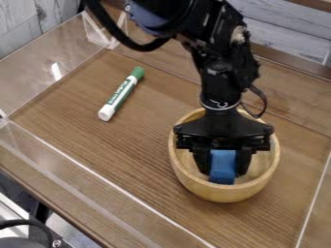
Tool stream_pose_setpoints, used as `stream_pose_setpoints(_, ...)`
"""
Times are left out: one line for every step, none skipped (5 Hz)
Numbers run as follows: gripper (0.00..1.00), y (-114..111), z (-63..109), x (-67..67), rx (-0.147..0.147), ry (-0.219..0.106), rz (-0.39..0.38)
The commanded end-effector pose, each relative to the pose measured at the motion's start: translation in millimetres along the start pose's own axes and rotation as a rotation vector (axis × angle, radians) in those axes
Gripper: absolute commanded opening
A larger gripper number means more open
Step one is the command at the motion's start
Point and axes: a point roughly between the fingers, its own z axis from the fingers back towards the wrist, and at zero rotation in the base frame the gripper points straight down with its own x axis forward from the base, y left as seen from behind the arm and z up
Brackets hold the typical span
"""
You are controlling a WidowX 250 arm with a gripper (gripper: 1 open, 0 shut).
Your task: Remove the blue block from inside the brown bowl and put it on the table
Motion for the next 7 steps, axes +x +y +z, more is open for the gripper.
stream_pose_setpoints(0.0, -10.4, 18.8, 8.9, -0.036, -0.061, -0.026)
stream_pose_setpoints(0.0, -9.9, 20.8, 9.2, -0.03, -0.063, -0.033)
stream_pose_setpoints(0.0, -9.6, 22.8, 9.5, -0.025, -0.064, -0.04)
stream_pose_setpoints(0.0, -9.2, 24.4, 9.7, -0.021, -0.065, -0.047)
stream_pose_setpoints(0.0, -9.0, 25.7, 9.9, -0.018, -0.066, -0.052)
stream_pose_setpoints(0.0, -8.7, 27.1, 10.1, -0.014, -0.066, -0.058)
stream_pose_setpoints(0.0, -8.9, 30.0, 10.4, -0.008, -0.066, -0.064)
